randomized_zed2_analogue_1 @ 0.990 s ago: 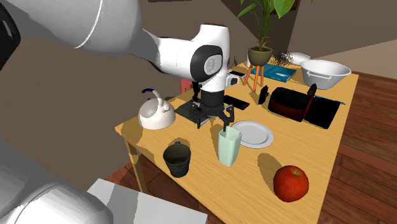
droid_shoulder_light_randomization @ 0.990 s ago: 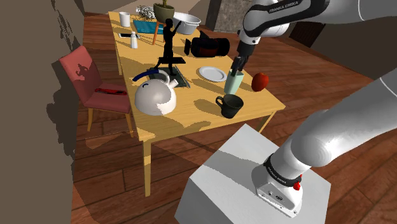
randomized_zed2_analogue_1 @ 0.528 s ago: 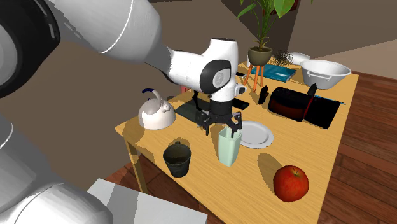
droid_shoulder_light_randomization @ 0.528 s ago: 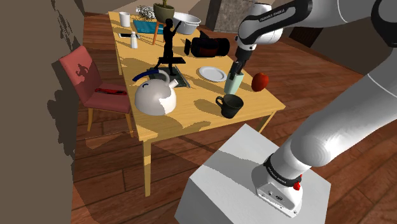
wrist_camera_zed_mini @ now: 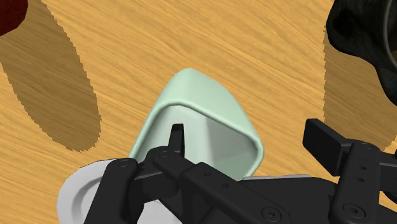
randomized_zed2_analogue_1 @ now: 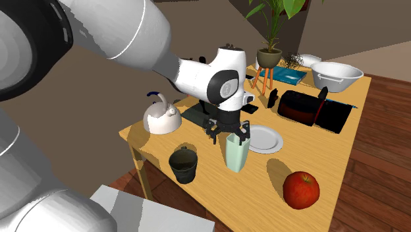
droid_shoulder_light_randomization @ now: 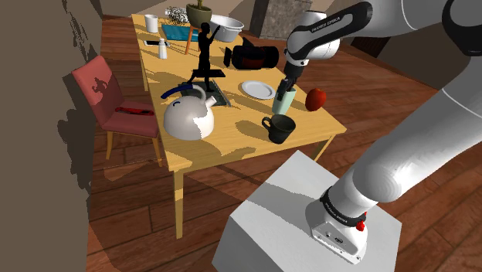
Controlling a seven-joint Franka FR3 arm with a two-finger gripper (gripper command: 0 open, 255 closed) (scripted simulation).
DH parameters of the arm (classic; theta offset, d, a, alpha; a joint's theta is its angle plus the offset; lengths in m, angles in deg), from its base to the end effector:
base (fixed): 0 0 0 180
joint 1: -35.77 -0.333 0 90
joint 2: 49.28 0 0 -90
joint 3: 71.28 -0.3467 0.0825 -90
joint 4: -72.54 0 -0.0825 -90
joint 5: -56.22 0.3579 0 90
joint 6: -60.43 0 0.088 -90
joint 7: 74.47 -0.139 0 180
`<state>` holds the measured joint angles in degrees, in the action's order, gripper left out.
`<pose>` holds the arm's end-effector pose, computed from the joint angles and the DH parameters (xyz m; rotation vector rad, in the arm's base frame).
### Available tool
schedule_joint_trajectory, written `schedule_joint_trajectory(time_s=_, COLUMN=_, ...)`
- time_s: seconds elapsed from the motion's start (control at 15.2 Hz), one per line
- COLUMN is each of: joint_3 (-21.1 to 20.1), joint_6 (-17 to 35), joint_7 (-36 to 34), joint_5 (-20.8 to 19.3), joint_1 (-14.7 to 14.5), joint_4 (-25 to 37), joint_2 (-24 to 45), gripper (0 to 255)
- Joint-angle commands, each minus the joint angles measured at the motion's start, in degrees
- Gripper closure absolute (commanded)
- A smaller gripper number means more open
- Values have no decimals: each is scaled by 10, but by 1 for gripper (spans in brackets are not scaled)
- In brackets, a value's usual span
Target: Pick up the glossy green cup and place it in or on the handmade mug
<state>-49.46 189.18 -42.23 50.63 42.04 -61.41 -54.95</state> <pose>0.4113 -0.2268 0.3876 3.0992 0.2097 -0.0277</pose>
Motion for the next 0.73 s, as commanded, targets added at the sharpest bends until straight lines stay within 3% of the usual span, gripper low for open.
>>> schedule_joint_trajectory(time_s=0.0, joint_3=0, joint_6=0, joint_7=0, joint_5=0, joint_1=0, joint_4=0, joint_2=0, gripper=0)
schedule_joint_trajectory(time_s=0.13, joint_3=0, joint_6=0, joint_7=0, joint_5=0, joint_1=0, joint_4=0, joint_2=0, gripper=0)
schedule_joint_trajectory(time_s=0.2, joint_3=0, joint_6=0, joint_7=0, joint_5=0, joint_1=0, joint_4=0, joint_2=0, gripper=255)
schedule_joint_trajectory(time_s=0.66, joint_3=0, joint_6=0, joint_7=0, joint_5=0, joint_1=0, joint_4=0, joint_2=0, gripper=255)
